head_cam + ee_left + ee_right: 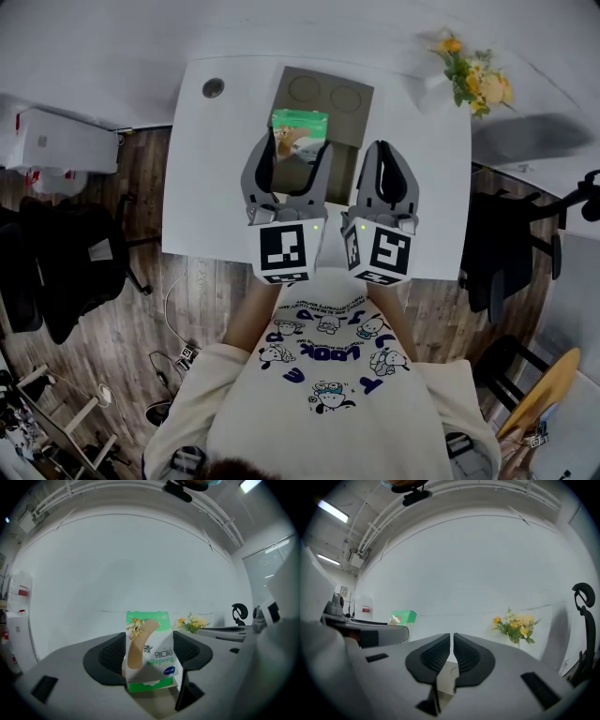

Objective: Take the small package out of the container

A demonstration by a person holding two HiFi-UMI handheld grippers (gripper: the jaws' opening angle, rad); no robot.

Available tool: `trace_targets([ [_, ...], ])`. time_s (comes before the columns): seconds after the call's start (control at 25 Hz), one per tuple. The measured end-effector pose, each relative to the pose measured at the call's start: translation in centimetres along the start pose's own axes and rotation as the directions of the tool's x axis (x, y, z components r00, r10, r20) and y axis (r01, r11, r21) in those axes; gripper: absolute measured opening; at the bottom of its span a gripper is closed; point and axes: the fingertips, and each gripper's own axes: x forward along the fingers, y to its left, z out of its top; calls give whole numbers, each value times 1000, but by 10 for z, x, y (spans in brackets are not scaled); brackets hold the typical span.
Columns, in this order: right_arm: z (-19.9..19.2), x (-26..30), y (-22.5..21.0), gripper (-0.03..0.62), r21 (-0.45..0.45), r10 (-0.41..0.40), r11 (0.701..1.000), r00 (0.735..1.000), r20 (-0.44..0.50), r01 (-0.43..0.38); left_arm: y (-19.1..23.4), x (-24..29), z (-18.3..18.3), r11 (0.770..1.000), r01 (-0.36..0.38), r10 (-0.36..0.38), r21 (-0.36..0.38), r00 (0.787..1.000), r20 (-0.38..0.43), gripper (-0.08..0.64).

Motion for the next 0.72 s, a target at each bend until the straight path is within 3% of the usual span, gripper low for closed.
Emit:
trace_targets([
  [0.72, -3, -1, 2, 40, 0, 13, 1000, 1000, -5, -13, 0, 0, 0, 1000, -13, 13, 6, 1000, 2, 325],
])
